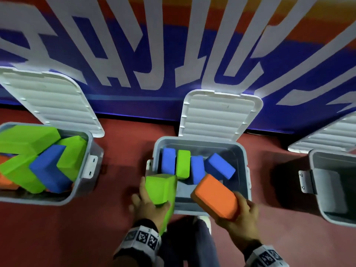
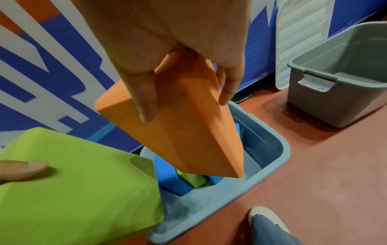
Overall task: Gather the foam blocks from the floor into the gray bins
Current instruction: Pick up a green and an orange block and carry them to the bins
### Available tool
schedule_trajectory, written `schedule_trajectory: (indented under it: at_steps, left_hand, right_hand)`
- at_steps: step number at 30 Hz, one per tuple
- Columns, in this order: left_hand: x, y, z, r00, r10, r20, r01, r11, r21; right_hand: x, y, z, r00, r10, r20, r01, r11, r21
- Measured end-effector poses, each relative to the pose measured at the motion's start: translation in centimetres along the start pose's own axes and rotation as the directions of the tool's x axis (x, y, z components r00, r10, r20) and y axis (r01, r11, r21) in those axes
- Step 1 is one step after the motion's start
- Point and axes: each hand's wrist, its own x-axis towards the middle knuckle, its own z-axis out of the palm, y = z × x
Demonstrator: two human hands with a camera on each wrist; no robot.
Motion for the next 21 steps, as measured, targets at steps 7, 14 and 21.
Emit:
schedule_trajectory:
  at_steps: [7,14,21]
  left_hand:
    - [6.3,0.1,5.9,0.999,-0.028,0.037,0.025,0.996,0.089]
    - [12.4,3.0,9.1,0.997,0.024,0.069,-0.040,0.972,0.230]
    - [17.2,3.3,10.9,0.994,0.039,0.098,-0.062,0.968,0.242]
  right_hand:
    - [7.2,2.8,5.4,0.996,0.018,0.092,-0.009,0.995,-0.094]
    - [11.6,6.0,9.3,0.972,0.081,0.222,-0.040,0.982,-0.184]
    - [15.3,7.4,11.0,0.965,0.088,0.246,-0.065,0.993,-0.100]
